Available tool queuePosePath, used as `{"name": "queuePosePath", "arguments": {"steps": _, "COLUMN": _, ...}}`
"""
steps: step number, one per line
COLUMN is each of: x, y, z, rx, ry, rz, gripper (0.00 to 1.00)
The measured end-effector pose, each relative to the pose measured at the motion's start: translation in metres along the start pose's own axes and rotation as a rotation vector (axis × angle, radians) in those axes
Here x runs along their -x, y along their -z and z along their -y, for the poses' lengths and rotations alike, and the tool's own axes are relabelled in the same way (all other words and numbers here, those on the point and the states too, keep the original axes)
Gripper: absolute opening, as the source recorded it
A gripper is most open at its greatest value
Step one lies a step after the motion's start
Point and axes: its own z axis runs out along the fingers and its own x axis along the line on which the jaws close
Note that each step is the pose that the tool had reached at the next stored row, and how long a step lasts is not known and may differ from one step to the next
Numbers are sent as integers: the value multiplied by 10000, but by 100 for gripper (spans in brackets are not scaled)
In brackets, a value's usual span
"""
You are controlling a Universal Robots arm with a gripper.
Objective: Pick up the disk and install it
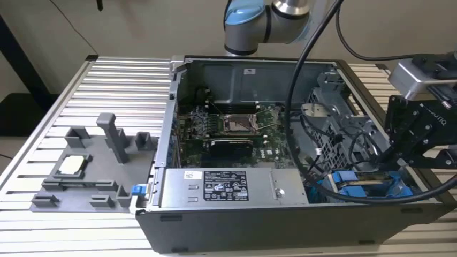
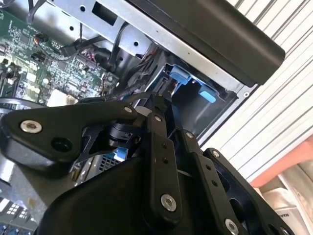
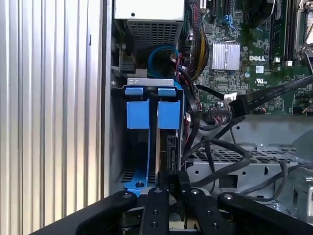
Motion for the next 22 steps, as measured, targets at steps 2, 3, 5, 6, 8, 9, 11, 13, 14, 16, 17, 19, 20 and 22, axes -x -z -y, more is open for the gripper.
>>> {"name": "queuePosePath", "arguments": {"steps": 2, "x": 0, "y": -26, "z": 1, "rx": -1, "ry": 2, "rz": 58, "gripper": 19}}
{"name": "queuePosePath", "arguments": {"steps": 3, "x": -1, "y": -38, "z": 0, "rx": -1, "ry": 1, "rz": 89, "gripper": 19}}
{"name": "queuePosePath", "arguments": {"steps": 5, "x": -1, "y": -65, "z": 1, "rx": -3, "ry": 3, "rz": 141, "gripper": 19}}
{"name": "queuePosePath", "arguments": {"steps": 6, "x": -1, "y": -74, "z": 1, "rx": -3, "ry": 3, "rz": 155, "gripper": 19}}
{"name": "queuePosePath", "arguments": {"steps": 8, "x": -1, "y": -73, "z": 1, "rx": -3, "ry": 4, "rz": 154, "gripper": 19}}
{"name": "queuePosePath", "arguments": {"steps": 9, "x": -1, "y": -74, "z": 1, "rx": -3, "ry": 7, "rz": 154, "gripper": 19}}
{"name": "queuePosePath", "arguments": {"steps": 11, "x": -1, "y": -88, "z": 2, "rx": -3, "ry": 22, "rz": 158, "gripper": 19}}
{"name": "queuePosePath", "arguments": {"steps": 13, "x": -2, "y": -113, "z": 2, "rx": -2, "ry": 49, "rz": 155, "gripper": 19}}
{"name": "queuePosePath", "arguments": {"steps": 14, "x": -2, "y": -126, "z": 2, "rx": -2, "ry": 61, "rz": 155, "gripper": 19}}
{"name": "queuePosePath", "arguments": {"steps": 16, "x": -2, "y": -148, "z": 3, "rx": -2, "ry": 76, "rz": 159, "gripper": 19}}
{"name": "queuePosePath", "arguments": {"steps": 17, "x": -2, "y": -155, "z": 3, "rx": -2, "ry": 79, "rz": 164, "gripper": 19}}
{"name": "queuePosePath", "arguments": {"steps": 19, "x": -3, "y": -163, "z": 3, "rx": -2, "ry": 81, "rz": 187, "gripper": 19}}
{"name": "queuePosePath", "arguments": {"steps": 20, "x": -3, "y": -166, "z": 4, "rx": -3, "ry": 82, "rz": 210, "gripper": 19}}
{"name": "queuePosePath", "arguments": {"steps": 22, "x": -3, "y": -173, "z": 4, "rx": -4, "ry": 83, "rz": 274, "gripper": 19}}
